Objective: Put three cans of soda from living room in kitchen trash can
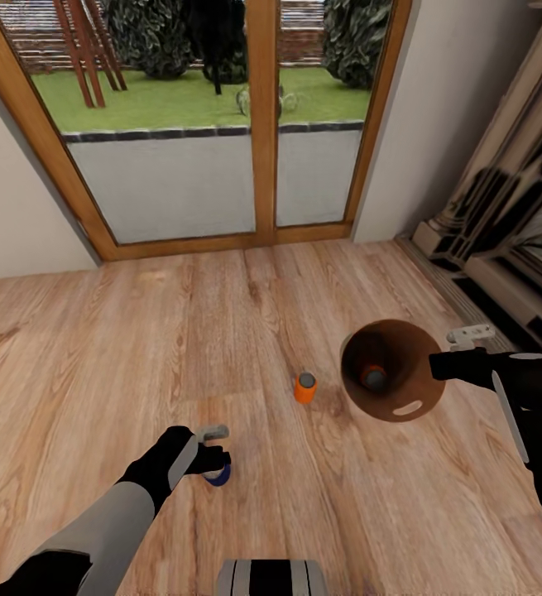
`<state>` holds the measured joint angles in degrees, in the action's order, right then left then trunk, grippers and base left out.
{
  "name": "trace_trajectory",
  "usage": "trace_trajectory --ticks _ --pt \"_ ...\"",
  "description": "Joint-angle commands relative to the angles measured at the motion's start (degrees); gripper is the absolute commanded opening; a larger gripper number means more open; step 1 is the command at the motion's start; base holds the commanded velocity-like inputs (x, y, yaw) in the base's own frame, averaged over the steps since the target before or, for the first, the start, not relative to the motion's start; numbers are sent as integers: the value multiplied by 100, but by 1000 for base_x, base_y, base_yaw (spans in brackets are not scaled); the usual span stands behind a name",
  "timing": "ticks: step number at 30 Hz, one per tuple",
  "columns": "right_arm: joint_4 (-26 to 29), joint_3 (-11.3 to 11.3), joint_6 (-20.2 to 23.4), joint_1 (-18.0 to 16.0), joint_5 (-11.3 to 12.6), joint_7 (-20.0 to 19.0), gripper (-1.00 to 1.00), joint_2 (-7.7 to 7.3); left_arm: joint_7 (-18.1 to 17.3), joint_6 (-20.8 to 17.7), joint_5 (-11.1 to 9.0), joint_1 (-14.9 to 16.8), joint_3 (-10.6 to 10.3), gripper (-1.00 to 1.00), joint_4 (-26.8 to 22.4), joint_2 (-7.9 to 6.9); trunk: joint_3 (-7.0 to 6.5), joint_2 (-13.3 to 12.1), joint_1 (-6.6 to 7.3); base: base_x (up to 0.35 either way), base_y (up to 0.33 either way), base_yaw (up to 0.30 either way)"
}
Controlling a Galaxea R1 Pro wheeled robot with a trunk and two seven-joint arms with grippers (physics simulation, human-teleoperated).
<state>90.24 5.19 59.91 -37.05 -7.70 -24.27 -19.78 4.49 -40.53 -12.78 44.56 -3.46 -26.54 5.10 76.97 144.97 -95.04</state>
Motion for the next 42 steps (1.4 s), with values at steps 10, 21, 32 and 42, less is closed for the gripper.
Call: trace_trajectory --ticks 10,21,32,42 --pt "19 -8 9 -4 95 -16 -100 -8 7 71 -3 0 -81 100 5 0 133 9 -14 0 0 0" --pt "20 -9 9 0 101 -16 -100 -7 4 115 -3 0 -93 100 2 0 133 9 -14 0 0 0" --pt "20 -9 9 5 102 -16 -100 0 8 108 -5 0 -93 100 0 0 221 14 -24 0 0 0" --pt "20 -17 9 5 102 -16 -100 0 15 91 -6 0 -94 100 0 0 221 14 -24 80 35 0"
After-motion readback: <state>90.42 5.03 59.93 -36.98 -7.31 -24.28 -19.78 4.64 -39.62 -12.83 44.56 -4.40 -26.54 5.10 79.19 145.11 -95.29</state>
